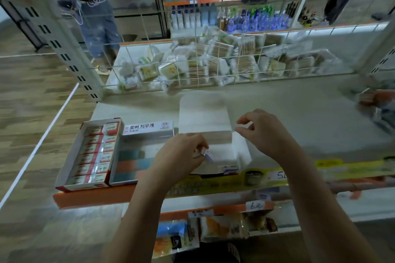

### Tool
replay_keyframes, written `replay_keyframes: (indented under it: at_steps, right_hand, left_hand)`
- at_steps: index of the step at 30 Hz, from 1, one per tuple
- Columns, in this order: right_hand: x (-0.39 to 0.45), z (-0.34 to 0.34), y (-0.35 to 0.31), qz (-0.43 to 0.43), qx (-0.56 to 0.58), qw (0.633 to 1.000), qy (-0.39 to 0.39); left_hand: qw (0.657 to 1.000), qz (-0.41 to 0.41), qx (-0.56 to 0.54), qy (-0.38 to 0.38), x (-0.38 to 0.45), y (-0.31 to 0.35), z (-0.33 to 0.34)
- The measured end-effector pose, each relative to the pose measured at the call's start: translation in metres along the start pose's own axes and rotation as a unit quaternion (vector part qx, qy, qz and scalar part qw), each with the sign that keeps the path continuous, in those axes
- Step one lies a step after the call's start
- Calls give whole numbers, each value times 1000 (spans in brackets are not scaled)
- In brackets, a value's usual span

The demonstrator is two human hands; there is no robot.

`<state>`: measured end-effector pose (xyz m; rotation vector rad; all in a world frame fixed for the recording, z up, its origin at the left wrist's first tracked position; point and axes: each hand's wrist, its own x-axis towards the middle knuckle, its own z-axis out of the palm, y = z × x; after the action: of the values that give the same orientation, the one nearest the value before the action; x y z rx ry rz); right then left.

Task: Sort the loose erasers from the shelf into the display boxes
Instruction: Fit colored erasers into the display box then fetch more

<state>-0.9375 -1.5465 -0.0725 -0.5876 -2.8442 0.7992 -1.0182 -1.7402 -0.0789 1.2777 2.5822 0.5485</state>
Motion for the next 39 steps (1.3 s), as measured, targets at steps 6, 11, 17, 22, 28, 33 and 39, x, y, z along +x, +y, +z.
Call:
replay_keyframes:
  at_steps: [6, 11, 17, 22, 28, 33, 39]
  right_hand:
    - [1, 4, 10, -8, 6, 998, -61]
    - [2, 6, 16, -18, 9, 995, -99]
    - [3, 6, 18, -19, 23, 994, -104]
    - [1, 6, 17, -18, 32, 995, -96]
    - [-3, 6, 13, -13, 34, 997, -75]
    - [-6, 9, 7, 2, 25, 998, -58]
    - [-11, 16, -6, 17, -33, 999, -40]
  left_hand:
    - [997, -63, 27, -33, -2, 15, 13]
    - [994, -105, -3, -41, -3, 21, 16]
    - [988, -138, -9, -75, -9, 22, 16]
    - [987, -121, -7, -108, -8, 16, 15]
    - [986, -92, -50, -126, -4, 11, 18]
    - [991, -78, -20, -108, 3, 12, 20]
    - [988, -37, 23, -148, 17, 10, 19]
